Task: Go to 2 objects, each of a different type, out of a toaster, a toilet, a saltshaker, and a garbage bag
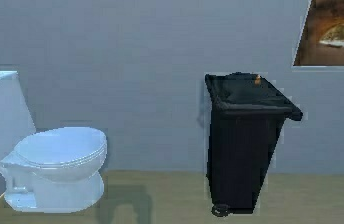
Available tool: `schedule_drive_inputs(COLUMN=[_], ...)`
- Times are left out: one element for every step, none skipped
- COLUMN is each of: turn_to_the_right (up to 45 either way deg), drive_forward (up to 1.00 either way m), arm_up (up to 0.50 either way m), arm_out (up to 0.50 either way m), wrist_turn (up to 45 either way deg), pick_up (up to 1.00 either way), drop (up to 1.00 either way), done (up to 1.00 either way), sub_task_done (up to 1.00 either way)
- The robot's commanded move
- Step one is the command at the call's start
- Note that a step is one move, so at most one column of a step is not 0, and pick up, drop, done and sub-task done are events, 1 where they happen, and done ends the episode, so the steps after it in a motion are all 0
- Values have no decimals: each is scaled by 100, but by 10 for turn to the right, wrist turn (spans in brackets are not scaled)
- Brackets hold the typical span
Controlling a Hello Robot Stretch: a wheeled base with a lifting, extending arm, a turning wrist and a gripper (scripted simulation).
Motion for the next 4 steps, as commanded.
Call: schedule_drive_inputs(turn_to_the_right=[120, 0, -450, -180], drive_forward=[0, 50, 0, 0], arm_up=[0, 0, 0, 0], arm_out=[0, 0, 0, 0], wrist_turn=[0, 0, 0, 0], pick_up=[0, 0, 0, 0], drop=[0, 0, 0, 0], done=[0, 0, 0, 0], sub_task_done=[0, 0, 0, 0])
